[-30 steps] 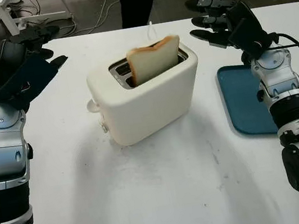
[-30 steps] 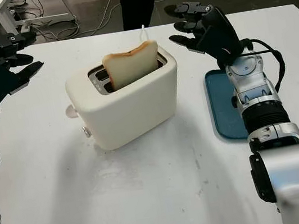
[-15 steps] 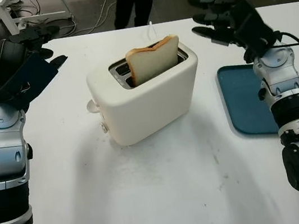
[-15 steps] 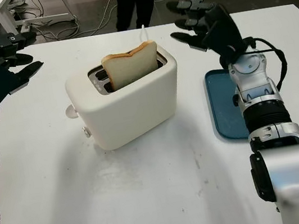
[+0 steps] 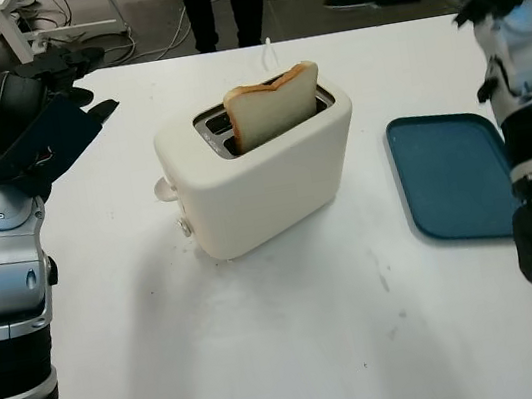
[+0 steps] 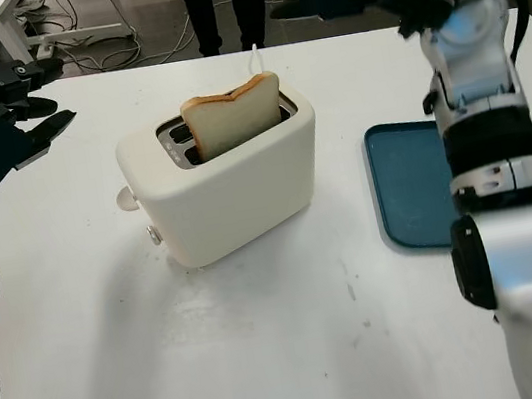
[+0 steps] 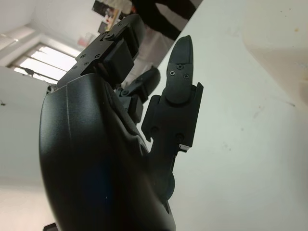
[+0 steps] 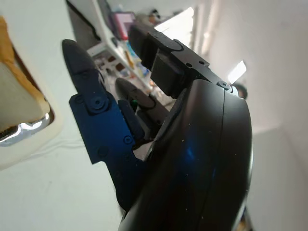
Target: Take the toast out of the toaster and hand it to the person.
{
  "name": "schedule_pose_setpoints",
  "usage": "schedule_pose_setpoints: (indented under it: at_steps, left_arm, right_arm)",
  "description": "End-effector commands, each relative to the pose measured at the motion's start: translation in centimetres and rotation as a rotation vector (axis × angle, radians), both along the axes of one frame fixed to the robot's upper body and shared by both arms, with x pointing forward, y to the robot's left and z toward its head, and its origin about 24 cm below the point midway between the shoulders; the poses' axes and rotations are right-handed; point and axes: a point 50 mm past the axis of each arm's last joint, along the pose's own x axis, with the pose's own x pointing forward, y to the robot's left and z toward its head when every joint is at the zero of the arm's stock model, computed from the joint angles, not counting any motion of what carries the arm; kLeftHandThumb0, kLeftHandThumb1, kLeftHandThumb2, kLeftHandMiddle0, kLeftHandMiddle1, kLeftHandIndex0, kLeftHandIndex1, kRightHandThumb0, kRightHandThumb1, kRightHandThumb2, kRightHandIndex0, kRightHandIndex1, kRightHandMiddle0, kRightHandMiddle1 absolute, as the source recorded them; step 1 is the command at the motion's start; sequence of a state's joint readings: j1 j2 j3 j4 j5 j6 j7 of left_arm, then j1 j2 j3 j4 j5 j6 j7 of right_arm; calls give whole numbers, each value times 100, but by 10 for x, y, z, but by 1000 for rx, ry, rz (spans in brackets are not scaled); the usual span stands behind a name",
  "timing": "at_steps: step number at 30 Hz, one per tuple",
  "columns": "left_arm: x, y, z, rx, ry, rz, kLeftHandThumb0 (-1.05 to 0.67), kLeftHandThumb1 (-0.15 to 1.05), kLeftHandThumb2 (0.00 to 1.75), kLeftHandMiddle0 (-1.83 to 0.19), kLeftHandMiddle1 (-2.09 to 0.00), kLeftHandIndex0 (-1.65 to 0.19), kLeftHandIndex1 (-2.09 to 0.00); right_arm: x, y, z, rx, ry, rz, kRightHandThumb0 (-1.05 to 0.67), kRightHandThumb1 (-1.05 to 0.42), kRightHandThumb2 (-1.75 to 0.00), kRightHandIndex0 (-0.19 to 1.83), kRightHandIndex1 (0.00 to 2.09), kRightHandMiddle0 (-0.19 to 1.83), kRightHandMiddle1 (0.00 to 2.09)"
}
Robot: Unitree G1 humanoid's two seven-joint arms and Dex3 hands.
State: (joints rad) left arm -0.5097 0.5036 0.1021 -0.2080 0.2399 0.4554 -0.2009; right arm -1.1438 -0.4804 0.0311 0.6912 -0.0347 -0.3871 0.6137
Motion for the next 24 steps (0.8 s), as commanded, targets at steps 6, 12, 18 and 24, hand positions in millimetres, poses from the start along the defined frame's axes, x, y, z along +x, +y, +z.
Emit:
schedule_pose_setpoints:
  at_steps: [6, 12, 18, 24]
  left_arm:
    - [-1, 3, -1, 5, 0, 9, -33, 92, 17, -42, -68, -65, -1]
    - [-1, 2, 0, 9, 4, 3, -32, 92, 17, -43, -68, -66, -1]
    - [-1, 1, 0, -12, 5, 6, -31, 92, 18, -41, -67, -64, 0]
    - [-2, 2, 0, -27, 9, 7, -32, 92, 17, -40, -66, -62, 0]
  right_arm:
    - [-3, 37, -3, -282, -102, 29, -74, -63, 0, 106, 27, 102, 11]
    - [-4, 59, -19, -429, -156, 27, -74, -63, 0, 87, 47, 99, 6]
    - [-2, 72, -34, -498, -153, 23, -69, -62, 0, 60, 89, 94, 1]
    - [-3, 75, -39, -559, -159, 7, -66, -65, -1, 50, 96, 94, 1]
